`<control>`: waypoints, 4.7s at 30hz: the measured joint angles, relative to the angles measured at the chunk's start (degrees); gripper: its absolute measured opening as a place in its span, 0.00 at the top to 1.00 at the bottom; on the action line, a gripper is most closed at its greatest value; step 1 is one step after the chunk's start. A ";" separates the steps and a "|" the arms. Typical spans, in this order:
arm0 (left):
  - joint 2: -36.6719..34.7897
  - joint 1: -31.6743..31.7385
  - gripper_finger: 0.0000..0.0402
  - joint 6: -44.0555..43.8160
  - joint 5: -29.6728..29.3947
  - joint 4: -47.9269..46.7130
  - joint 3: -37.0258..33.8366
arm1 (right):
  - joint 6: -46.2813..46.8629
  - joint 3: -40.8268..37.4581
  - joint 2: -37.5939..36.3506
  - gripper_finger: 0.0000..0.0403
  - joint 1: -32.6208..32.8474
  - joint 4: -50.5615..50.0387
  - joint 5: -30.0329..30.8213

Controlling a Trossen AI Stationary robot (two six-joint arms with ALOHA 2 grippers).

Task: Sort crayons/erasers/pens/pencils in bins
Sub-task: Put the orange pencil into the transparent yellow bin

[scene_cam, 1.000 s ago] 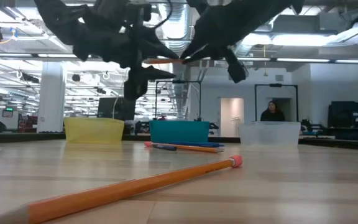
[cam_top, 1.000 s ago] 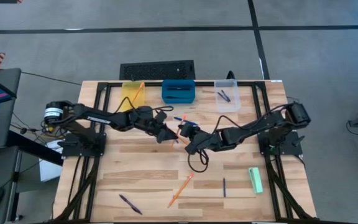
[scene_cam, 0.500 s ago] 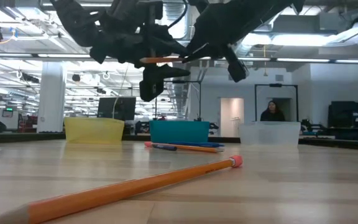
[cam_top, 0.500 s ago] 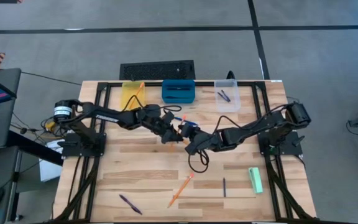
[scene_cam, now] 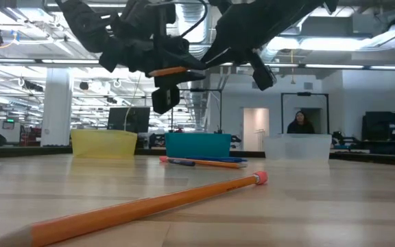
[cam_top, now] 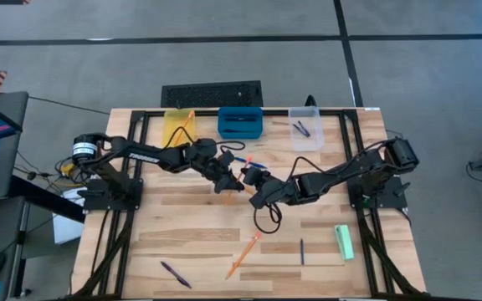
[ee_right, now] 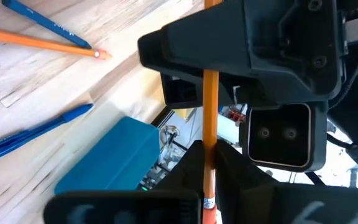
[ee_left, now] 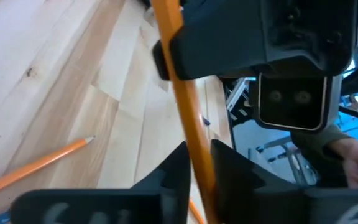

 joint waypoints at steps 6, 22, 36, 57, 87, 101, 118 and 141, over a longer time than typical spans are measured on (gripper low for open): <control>0.02 0.09 0.99 -0.51 0.74 -0.39 -0.09 | -0.04 0.00 -0.04 0.92 0.12 0.18 0.26; 0.00 -0.02 0.99 1.39 0.16 0.39 -0.04 | 4.18 0.00 -0.02 0.67 1.42 0.76 2.35; -0.16 1.47 1.00 8.88 -2.30 -4.99 0.00 | 16.45 0.01 -3.59 0.44 4.70 -4.76 10.15; -17.57 8.92 1.00 33.69 -29.40 -47.87 10.42 | 76.02 -12.70 -12.98 0.98 1.08 -28.71 3.99; -16.25 39.57 1.00 43.98 -42.34 -41.36 3.80 | 63.18 -28.59 -30.86 0.99 -16.19 3.48 -20.68; -7.82 41.47 1.00 42.58 -41.24 -38.67 3.76 | 63.75 -28.59 -30.87 0.99 -16.05 2.59 -21.12; -7.69 41.34 1.00 41.59 -42.82 -34.03 0.96 | 66.90 -37.81 -30.86 0.99 -21.54 17.04 -32.51; -7.69 41.31 0.99 41.54 -42.93 -35.26 0.96 | 67.19 -37.83 -30.86 0.99 -21.52 16.88 -33.24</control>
